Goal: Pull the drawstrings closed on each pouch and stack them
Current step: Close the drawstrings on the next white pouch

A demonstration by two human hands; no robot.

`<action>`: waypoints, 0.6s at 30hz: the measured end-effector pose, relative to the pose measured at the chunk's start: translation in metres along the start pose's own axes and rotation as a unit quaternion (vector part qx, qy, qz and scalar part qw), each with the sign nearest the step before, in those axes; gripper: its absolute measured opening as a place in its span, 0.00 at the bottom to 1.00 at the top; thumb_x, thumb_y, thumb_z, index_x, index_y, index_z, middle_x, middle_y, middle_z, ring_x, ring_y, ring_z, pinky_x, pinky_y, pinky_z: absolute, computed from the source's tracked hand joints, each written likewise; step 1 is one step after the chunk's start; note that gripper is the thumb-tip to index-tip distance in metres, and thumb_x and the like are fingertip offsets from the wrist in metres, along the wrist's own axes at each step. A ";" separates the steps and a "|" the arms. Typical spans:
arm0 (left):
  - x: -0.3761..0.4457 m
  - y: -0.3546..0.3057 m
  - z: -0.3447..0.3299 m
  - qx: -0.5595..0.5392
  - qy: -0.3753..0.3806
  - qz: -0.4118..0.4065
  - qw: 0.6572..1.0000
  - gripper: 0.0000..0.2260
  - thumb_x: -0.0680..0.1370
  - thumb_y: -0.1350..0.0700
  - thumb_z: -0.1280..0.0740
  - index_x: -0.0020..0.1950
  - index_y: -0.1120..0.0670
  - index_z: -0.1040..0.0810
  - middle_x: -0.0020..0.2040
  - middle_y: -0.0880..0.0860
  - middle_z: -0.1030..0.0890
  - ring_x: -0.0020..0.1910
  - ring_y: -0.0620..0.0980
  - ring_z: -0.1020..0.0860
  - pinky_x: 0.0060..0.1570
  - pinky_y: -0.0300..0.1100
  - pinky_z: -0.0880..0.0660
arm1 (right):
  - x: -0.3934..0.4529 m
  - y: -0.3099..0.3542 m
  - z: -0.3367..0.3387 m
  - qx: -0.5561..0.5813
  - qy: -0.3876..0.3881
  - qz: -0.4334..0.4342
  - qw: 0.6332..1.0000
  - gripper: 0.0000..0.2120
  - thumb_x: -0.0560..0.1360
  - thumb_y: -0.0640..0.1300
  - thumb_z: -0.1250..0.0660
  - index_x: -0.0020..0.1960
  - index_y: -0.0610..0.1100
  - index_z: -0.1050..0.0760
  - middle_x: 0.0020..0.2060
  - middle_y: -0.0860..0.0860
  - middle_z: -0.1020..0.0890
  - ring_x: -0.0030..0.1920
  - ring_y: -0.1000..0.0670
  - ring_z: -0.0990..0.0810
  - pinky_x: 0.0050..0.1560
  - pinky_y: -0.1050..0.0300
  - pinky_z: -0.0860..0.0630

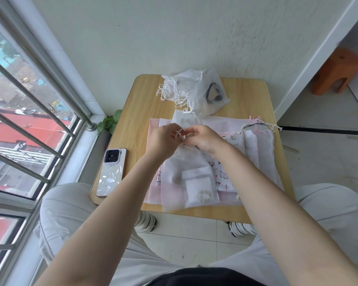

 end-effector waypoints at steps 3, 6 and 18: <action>-0.002 0.004 -0.005 -0.022 -0.009 0.027 0.999 0.03 0.73 0.57 0.28 0.46 0.53 0.19 0.41 0.49 0.17 0.40 0.47 0.22 0.37 0.36 0.28 | -0.001 0.001 0.000 0.050 -0.009 0.005 0.999 0.16 0.71 0.33 0.29 0.58 0.39 0.24 0.49 0.43 0.18 0.47 0.51 0.18 0.45 0.66 0.24; -0.001 0.005 -0.008 -0.125 0.013 0.093 0.988 0.05 0.72 0.58 0.27 0.40 0.51 0.21 0.36 0.45 0.21 0.36 0.43 0.24 0.33 0.27 0.32 | -0.002 0.002 0.002 0.080 -0.016 0.003 0.997 0.14 0.73 0.32 0.32 0.58 0.38 0.24 0.45 0.45 0.18 0.42 0.53 0.18 0.40 0.68 0.23; -0.010 0.004 -0.006 -0.435 0.080 0.206 0.873 0.09 0.73 0.68 0.31 0.51 0.60 0.16 0.49 0.62 0.16 0.47 0.56 0.18 0.55 0.50 0.21 | 0.001 -0.004 0.005 0.019 -0.073 -0.014 0.997 0.09 0.71 0.36 0.29 0.50 0.43 0.19 0.42 0.49 0.16 0.43 0.53 0.19 0.51 0.59 0.22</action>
Point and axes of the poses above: each hand's wrist, its own x-axis towards the middle knuckle, its own z-axis out of the back of the hand, y = z × x, the point moved 3 cm from there along x, towards the middle knuckle
